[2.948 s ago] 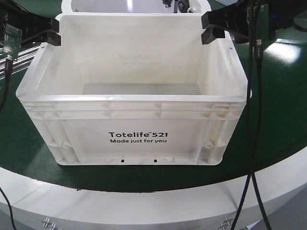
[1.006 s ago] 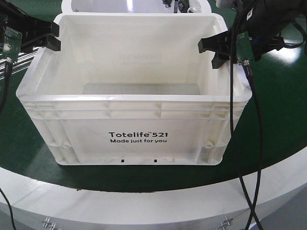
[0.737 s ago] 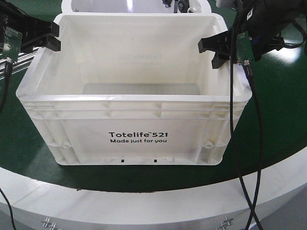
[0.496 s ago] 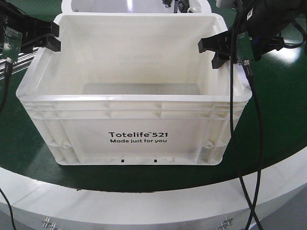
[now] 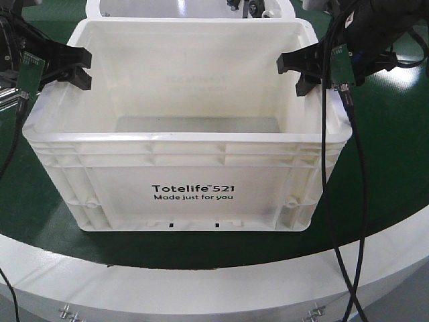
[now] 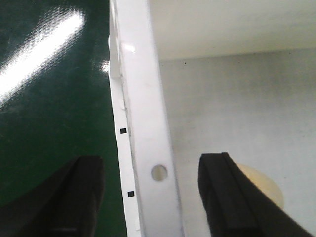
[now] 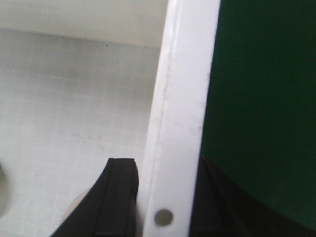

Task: Place moving items into box and shelve
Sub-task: 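Close both grippers on the tote's side rims, then lift the tote off the conveyor with both grippers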

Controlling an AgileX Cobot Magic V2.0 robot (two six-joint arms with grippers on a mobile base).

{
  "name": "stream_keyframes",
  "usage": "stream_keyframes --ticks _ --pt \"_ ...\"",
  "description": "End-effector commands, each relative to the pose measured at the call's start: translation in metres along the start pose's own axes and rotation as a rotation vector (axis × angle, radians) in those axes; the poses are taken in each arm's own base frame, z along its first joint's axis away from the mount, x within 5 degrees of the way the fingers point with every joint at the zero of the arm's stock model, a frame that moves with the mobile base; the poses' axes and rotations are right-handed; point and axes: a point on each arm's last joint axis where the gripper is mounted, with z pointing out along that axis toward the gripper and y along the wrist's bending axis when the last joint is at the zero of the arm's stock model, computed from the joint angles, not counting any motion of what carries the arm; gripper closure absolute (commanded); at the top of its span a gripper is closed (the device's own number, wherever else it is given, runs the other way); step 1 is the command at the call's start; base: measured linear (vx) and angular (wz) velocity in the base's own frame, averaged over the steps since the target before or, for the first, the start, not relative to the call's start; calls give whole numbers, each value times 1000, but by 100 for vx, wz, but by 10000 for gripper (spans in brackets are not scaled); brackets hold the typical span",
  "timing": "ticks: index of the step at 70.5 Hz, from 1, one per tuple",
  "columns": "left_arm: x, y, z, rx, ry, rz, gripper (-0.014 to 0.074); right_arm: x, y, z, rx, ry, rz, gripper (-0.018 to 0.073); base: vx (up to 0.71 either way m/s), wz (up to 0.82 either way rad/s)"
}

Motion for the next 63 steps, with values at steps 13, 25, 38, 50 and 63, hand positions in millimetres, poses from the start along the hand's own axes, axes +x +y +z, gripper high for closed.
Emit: stream_keyframes --ticks 13,25,38,50,63 --pt "-10 -5 -18 24 -94 -2 106 -6 6 -24 -58 -91 -9 571 0 0" --pt "-8 -5 -18 24 -79 -2 354 -5 7 -24 -71 -90 -6 571 0 0" --pt "-7 -5 -18 24 -68 9 625 -5 7 -24 -72 -89 -5 571 0 0" --pt "-7 -5 -18 24 -67 9 625 -5 7 -24 -72 -89 -5 571 0 0" --pt "-8 -5 -18 24 -74 9 624 -6 7 -25 -73 -96 -12 571 0 0"
